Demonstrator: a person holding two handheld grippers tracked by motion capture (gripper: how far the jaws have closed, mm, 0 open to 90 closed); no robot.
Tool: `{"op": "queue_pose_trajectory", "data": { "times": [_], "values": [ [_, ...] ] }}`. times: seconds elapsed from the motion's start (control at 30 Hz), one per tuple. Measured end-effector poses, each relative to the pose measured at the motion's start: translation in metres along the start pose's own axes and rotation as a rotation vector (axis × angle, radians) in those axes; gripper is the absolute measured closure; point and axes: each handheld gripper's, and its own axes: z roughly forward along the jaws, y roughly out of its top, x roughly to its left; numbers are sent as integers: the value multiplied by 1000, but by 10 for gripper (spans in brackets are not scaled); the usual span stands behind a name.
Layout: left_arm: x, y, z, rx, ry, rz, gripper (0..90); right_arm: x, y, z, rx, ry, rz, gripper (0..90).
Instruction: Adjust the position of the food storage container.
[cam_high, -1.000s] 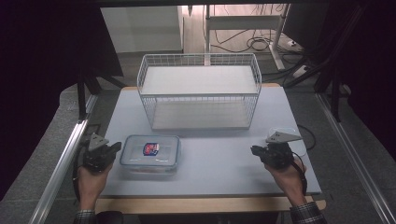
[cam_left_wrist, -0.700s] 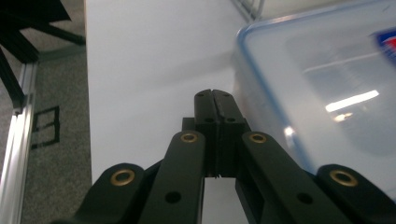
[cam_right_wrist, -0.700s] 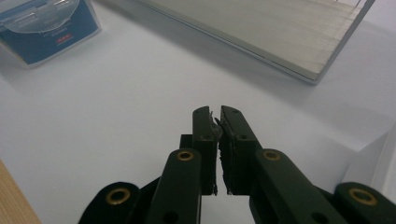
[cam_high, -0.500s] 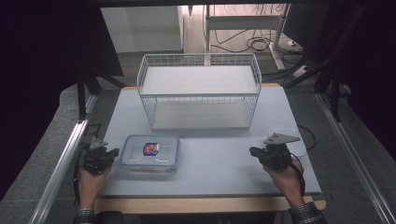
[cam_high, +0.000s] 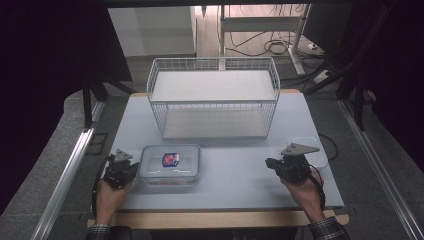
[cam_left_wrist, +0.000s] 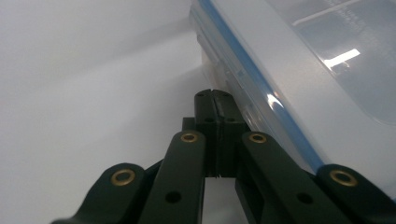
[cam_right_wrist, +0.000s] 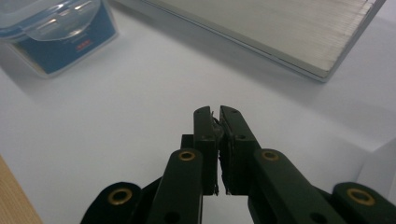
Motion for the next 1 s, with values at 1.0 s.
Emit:
{"op": "queue_pose_trajectory", "data": {
  "times": [1.0],
  "values": [
    [-102, 46, 39, -28, -141, 232, 900, 4, -1, 8, 19, 26, -6, 843]
  ]
}}
